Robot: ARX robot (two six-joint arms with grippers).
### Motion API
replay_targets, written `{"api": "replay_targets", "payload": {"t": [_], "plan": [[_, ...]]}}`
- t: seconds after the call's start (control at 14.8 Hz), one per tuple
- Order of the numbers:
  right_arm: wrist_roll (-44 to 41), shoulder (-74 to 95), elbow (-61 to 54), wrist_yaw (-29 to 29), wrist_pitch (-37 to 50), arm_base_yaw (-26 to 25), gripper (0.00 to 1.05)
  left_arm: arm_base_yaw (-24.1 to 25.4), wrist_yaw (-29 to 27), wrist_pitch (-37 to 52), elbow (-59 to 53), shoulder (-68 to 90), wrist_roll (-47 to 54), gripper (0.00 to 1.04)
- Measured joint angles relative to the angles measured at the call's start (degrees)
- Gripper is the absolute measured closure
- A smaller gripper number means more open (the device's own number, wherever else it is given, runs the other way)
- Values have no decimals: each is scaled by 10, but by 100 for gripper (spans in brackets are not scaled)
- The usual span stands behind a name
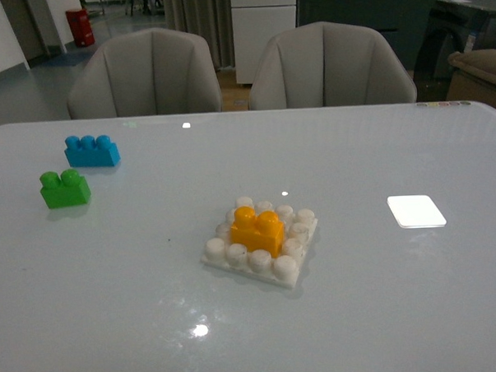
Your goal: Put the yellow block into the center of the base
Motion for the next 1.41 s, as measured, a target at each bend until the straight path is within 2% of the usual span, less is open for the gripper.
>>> {"api": "replay_targets", "payload": {"t": [0.34, 0.4, 1.01, 1.41], "plan": [[0, 0, 0, 0, 0, 0, 6, 0, 0, -33, 2, -24, 0, 103], [0, 0, 0, 0, 0, 0, 6, 0, 0, -110, 0, -83, 0, 103], [0, 0, 0, 0, 0, 0, 6, 0, 0, -104, 0, -98, 0, 102], [0, 0, 0, 0, 0, 0, 6, 0, 0, -104, 0, -98, 0, 30]]}}
